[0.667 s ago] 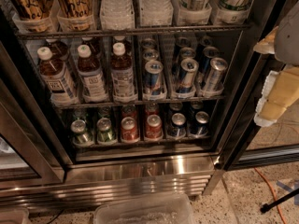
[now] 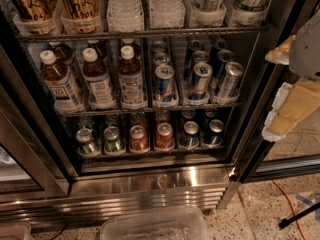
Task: Pick blue plastic bottle from middle shelf of fridge
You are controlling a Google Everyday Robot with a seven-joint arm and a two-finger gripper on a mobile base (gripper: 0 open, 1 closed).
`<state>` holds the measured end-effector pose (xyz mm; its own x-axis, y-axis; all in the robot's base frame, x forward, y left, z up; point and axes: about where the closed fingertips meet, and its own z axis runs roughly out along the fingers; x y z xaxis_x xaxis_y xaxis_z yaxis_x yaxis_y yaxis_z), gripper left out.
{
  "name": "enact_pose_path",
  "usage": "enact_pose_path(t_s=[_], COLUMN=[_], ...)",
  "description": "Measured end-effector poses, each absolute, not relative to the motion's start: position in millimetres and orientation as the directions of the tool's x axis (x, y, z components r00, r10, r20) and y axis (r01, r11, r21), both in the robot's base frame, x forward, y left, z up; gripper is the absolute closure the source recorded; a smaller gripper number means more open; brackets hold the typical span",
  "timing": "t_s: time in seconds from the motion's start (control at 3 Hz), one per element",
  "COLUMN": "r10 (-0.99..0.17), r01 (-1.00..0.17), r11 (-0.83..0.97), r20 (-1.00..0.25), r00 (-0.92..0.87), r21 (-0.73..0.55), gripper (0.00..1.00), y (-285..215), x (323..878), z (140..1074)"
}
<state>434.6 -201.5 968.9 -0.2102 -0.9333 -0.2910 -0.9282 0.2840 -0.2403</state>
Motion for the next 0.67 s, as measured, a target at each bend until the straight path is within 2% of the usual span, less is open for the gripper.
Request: enact_pose_path(t_s=[0.67], r10=[-0.803], r01=[-0.922], r11=[0.34], r20=[-0.567], r00=[-0.182], r21=[-0.185], gripper=[0.0], y=[-148], x=[419], z=[947])
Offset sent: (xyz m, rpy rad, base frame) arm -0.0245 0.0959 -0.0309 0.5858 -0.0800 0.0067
